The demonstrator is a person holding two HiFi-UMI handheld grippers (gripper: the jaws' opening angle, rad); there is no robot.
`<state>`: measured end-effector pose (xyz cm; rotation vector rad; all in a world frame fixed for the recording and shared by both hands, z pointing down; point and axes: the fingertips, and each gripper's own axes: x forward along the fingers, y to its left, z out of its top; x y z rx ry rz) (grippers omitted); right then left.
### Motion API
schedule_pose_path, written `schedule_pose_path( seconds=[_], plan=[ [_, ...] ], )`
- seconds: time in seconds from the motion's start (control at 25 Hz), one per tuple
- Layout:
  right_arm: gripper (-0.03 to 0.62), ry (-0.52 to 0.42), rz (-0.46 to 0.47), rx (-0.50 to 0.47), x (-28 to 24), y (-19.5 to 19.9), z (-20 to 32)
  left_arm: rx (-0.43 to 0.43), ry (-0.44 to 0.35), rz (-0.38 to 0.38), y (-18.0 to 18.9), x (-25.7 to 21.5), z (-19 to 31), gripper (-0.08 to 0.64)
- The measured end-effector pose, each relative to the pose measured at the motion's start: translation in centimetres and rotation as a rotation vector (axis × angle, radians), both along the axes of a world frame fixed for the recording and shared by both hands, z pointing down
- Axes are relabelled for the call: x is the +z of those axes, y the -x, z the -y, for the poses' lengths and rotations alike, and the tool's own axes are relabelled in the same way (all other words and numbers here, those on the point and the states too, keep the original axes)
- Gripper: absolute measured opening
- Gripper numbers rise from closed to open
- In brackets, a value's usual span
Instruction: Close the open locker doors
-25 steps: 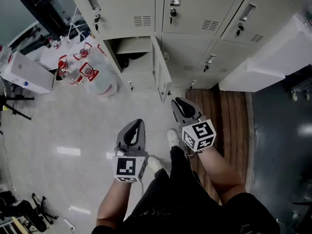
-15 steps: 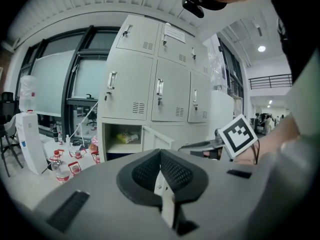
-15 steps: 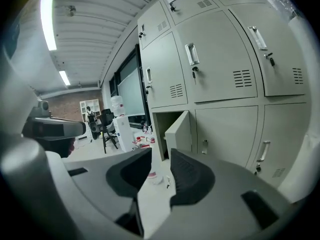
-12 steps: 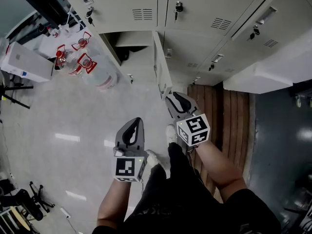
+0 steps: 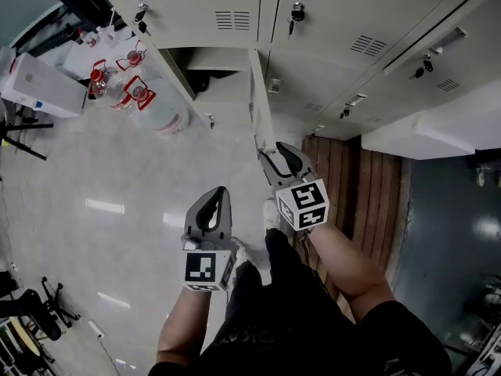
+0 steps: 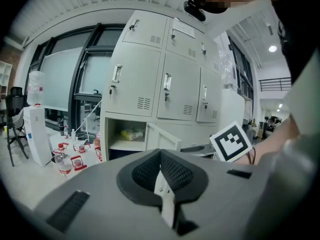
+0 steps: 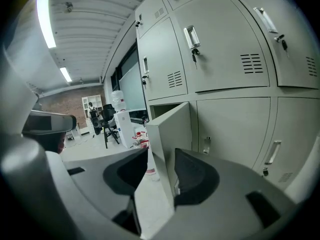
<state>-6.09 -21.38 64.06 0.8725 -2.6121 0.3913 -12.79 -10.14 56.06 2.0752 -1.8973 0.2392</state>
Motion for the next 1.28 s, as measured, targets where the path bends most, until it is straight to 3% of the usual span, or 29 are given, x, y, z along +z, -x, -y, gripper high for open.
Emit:
schedule_pose_path(
  seconds=[0.32,0.92,1.12,1.28],
  plan=[
    [0.138,0.002,-0.021,-0.021,0.6,0.7,0.6,-0.059,-0.001,-0.010,0.3,-0.2,2.3,0.005],
    [0.137,0.028,-0.041,-0.042,0.9,2.9,-0.5,-0.154,-0.053,0.062,2.0,-3.4,5.1,0.005],
    [0.132,0.015,-0.043,-0.061,0.6,4.5,-0.9,-0.154,-0.079,0.067,3.8,-4.1,5.5,0.005],
    [0.130,0.002,-0.054,-0.019,0.6,5.3,-1.1,-0.124,-0.079,0.056,5.4,-3.6,5.3,0.005]
  ],
)
